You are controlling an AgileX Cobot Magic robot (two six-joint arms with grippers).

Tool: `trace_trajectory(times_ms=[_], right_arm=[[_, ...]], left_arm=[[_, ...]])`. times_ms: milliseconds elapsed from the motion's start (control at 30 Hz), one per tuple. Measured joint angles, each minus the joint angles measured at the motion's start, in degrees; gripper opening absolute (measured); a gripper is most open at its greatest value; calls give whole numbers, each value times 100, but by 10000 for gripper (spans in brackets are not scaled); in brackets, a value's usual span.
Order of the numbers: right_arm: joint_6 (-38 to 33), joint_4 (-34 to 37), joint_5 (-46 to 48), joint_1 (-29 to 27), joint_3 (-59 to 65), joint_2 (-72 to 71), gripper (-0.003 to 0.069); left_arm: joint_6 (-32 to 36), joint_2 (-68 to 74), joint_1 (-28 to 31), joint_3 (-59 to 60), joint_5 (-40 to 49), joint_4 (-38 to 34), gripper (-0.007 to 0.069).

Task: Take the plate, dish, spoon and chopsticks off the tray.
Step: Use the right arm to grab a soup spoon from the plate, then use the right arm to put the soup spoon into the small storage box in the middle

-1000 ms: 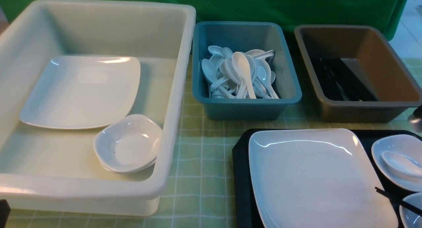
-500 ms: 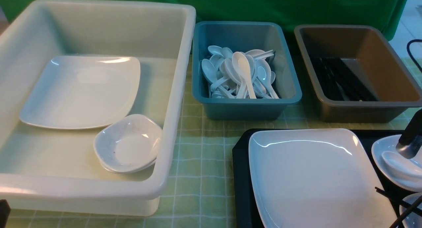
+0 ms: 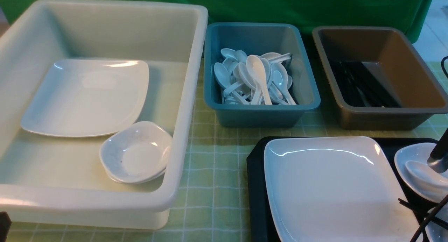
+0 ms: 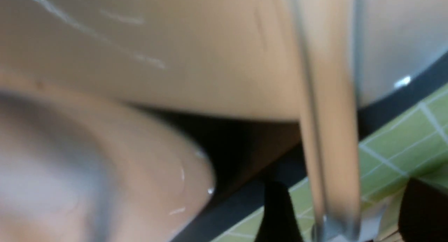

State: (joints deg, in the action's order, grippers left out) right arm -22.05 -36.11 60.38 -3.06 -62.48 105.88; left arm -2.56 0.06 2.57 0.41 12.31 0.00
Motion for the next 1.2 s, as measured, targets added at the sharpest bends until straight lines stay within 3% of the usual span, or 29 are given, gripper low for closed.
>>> trace_trajectory(times_ms=[100,167,267,300,800,1000,1133,1200], right_arm=[[-12,6,0,0,0,12,391],[-70,19,0,0,0,19,309],[-234,62,95,0,0,19,128],[-296,76,153,0,0,19,103],[-495,405,211,126,-324,-1447,108],[-407,2186,-515,897,-1521,-1862,108],[162,2819,-1107,1581,-2025,-1504,108],[795,2993,-1430,2020,-2455,-981,108]], left_arm=[[0,-6,0,0,0,0,-1],[0,-8,0,0,0,0,-1],[0,-8,0,0,0,0,-1],[0,-8,0,0,0,0,-1],[0,-8,0,0,0,0,-1],[0,-8,0,0,0,0,1],[0,-8,0,0,0,0,3],[0,-8,0,0,0,0,6]])
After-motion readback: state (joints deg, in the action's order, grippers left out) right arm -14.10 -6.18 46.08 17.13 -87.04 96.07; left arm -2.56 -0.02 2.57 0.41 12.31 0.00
